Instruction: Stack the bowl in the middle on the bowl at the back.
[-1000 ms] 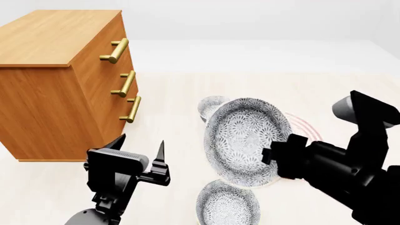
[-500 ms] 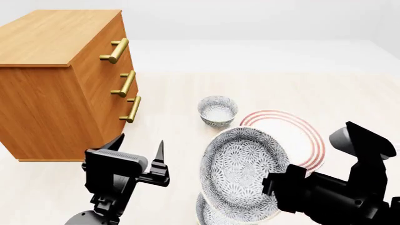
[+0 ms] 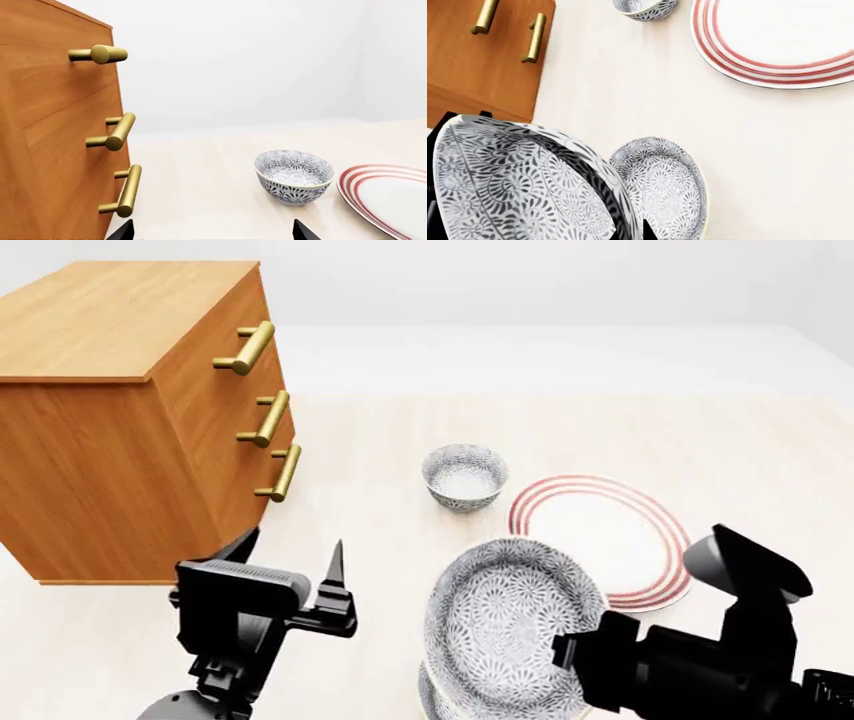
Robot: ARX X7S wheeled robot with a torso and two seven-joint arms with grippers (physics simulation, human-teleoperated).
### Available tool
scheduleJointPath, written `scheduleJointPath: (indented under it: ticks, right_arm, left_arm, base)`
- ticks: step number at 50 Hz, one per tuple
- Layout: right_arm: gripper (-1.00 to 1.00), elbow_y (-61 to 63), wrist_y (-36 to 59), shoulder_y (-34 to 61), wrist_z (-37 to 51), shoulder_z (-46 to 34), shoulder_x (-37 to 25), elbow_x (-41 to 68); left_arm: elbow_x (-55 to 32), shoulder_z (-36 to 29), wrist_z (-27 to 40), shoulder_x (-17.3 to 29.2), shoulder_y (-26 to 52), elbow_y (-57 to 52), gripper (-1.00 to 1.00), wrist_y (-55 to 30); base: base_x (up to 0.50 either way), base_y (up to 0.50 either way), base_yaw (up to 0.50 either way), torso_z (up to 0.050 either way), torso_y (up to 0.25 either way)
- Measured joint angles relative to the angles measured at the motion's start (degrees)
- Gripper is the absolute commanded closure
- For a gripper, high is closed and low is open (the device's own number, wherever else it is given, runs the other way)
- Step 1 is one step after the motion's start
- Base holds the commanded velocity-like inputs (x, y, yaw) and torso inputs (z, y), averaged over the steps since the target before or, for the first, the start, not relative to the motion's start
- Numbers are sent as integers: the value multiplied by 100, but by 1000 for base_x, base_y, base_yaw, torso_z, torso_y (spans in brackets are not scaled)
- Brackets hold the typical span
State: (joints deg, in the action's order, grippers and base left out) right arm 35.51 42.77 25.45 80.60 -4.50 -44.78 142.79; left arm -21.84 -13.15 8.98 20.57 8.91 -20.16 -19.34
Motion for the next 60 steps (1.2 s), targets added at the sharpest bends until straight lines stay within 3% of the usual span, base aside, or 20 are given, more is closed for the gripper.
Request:
scheduleJointPath:
  ticks: [28, 60]
  right_arm:
    - [100, -549, 52, 145, -250, -418, 100, -253]
    - [100, -1115, -402, 182, 5, -995, 156, 189]
  left_arm:
    - [-33, 46, 72, 15, 22, 118, -100, 67]
    - [8, 6, 159, -18, 62, 268, -100, 175]
  base:
    - [0, 0, 0, 0, 0]
    - [0, 0, 0, 0, 0]
